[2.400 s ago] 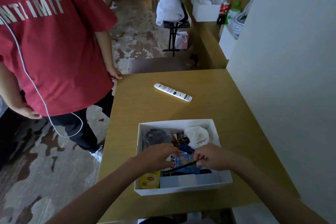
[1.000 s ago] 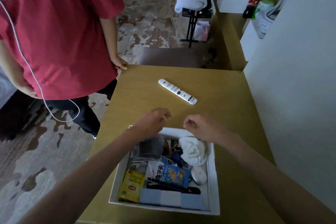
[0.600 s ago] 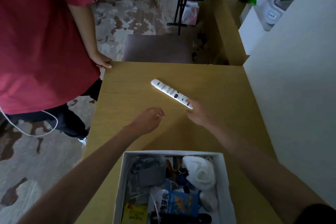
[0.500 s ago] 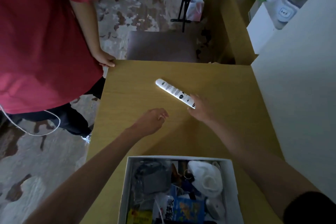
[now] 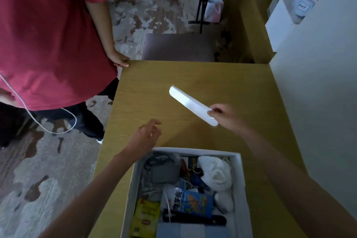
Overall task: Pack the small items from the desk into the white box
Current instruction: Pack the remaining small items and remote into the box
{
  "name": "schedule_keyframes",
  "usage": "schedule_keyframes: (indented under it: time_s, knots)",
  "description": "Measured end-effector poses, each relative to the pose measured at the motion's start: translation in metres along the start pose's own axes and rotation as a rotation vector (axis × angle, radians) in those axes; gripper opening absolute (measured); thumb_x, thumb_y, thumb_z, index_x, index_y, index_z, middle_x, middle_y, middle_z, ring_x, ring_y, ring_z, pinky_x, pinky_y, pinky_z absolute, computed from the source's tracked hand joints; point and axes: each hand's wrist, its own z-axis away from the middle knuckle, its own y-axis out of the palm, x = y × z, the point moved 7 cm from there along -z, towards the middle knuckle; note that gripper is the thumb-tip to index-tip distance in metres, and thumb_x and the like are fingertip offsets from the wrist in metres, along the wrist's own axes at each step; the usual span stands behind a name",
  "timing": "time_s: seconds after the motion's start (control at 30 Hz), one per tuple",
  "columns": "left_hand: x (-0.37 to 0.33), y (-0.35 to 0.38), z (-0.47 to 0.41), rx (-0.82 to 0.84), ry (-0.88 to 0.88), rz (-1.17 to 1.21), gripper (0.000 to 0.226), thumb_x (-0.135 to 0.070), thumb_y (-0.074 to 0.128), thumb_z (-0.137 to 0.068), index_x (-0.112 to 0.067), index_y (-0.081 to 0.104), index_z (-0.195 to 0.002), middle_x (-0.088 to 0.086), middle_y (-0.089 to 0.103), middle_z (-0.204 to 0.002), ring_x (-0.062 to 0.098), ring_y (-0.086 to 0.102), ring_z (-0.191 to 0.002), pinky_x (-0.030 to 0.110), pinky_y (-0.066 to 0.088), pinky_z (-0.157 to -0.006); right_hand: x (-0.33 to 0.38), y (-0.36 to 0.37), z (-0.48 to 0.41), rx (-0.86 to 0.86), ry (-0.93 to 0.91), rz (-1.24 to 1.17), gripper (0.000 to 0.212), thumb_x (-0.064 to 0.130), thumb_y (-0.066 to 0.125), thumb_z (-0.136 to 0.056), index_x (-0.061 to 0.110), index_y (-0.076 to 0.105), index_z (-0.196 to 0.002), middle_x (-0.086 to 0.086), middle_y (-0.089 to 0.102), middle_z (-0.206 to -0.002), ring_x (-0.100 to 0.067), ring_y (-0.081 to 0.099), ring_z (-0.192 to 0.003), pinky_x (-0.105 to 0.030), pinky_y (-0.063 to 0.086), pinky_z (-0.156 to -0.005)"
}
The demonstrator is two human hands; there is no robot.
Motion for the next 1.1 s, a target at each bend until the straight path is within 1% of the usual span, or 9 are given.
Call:
schedule_keyframes:
  time_s: [0.1,0.23,0.4,0.5,0.63,0.77,0.9,1.0,1.1]
  knots:
    - [0.01,-0.008,0.043,-0.133,-0.023,0.016,0.027,-0.027,0.05,-0.095,-0.017,0.052,-0.119,0.001,0.059,-0.102,0.022,0.059,-0.093,0.035,0.048,-0.077,0.006,-0.007,0.047,-0.006,-0.078,-0.079,0.011,0.023,0.062,-0.092,0.021,0.07,-0.099,0.005,0.066,-0.083,-0.007,0.057,-0.071,-0.018,0.042,-0.06]
    - [0.016,-0.004,0.086,-0.166,-0.059,-0.022,0.036,-0.028,0.05,-0.095,-0.016,0.045,-0.129,0.009,0.053,-0.126,0.029,0.052,-0.113,0.036,0.043,-0.087,0.017,-0.003,0.096,0.073,-0.138,-0.107,0.007,0.031,0.063,-0.091,0.032,0.07,-0.093,0.012,0.069,-0.083,0.002,0.061,-0.07,-0.013,0.045,-0.06]
    - [0.016,0.0,0.121,-0.129,-0.132,-0.012,0.055,-0.016,0.04,-0.098,-0.021,0.017,-0.148,0.016,0.038,-0.146,0.035,0.04,-0.129,0.045,0.039,-0.097,0.018,0.008,0.148,0.215,-0.173,-0.033,0.01,0.027,0.064,-0.091,0.034,0.071,-0.095,0.009,0.069,-0.091,0.001,0.062,-0.074,-0.016,0.048,-0.063]
    - [0.026,0.004,0.136,-0.069,-0.145,-0.06,0.054,-0.016,0.034,-0.099,-0.019,0.013,-0.149,0.017,0.042,-0.143,0.036,0.046,-0.123,0.041,0.038,-0.093,0.018,0.014,0.182,0.275,-0.253,0.039,0.011,0.024,0.066,-0.091,0.032,0.07,-0.099,0.008,0.071,-0.091,0.0,0.062,-0.075,-0.018,0.045,-0.068]
    - [0.042,0.004,0.164,0.023,-0.061,-0.189,0.039,-0.029,0.04,-0.099,-0.022,0.038,-0.138,0.011,0.058,-0.13,0.028,0.056,-0.113,0.03,0.04,-0.082,0.015,0.026,0.22,0.351,-0.3,0.156,0.014,0.01,0.063,-0.092,0.011,0.069,-0.105,-0.003,0.07,-0.098,-0.008,0.064,-0.082,-0.02,0.048,-0.072]
    - [0.049,0.006,0.169,0.189,0.055,-0.294,0.036,-0.025,0.048,-0.097,-0.019,0.044,-0.133,0.012,0.055,-0.132,0.024,0.067,-0.097,0.043,0.056,-0.079,0.003,0.034,0.247,0.374,-0.285,0.431,0.015,0.017,0.062,-0.093,0.027,0.067,-0.102,0.014,0.067,-0.104,0.005,0.061,-0.093,-0.012,0.047,-0.075]
    - [0.047,0.002,0.165,0.212,0.033,-0.492,0.043,-0.044,0.046,-0.093,-0.029,0.038,-0.133,0.025,0.063,-0.087,0.019,0.071,-0.06,0.03,0.058,-0.05,-0.011,0.042,0.262,0.363,-0.238,0.619,0.018,0.019,0.058,-0.091,0.033,0.067,-0.095,0.024,0.061,-0.084,0.008,0.055,-0.074,-0.012,0.042,-0.064]
    - [0.051,0.013,0.165,0.351,0.078,-0.779,0.086,-0.043,0.074,-0.073,-0.01,0.028,-0.138,0.02,0.03,-0.146,0.025,0.06,-0.112,0.041,0.051,-0.092,-0.017,0.058,0.263,0.39,-0.234,0.705,0.015,0.017,0.056,-0.091,0.026,0.068,-0.092,0.022,0.06,-0.084,0.006,0.053,-0.072,-0.017,0.043,-0.068]
    - [0.045,0.016,0.166,0.317,0.142,-0.95,0.086,-0.039,0.073,-0.075,-0.005,0.026,-0.139,0.016,0.018,-0.152,0.028,0.051,-0.12,0.04,0.042,-0.101,-0.03,0.079,0.261,0.483,-0.2,0.801,0.019,0.014,0.051,-0.094,0.012,0.068,-0.101,0.002,0.066,-0.092,-0.013,0.059,-0.084,-0.03,0.046,-0.075]
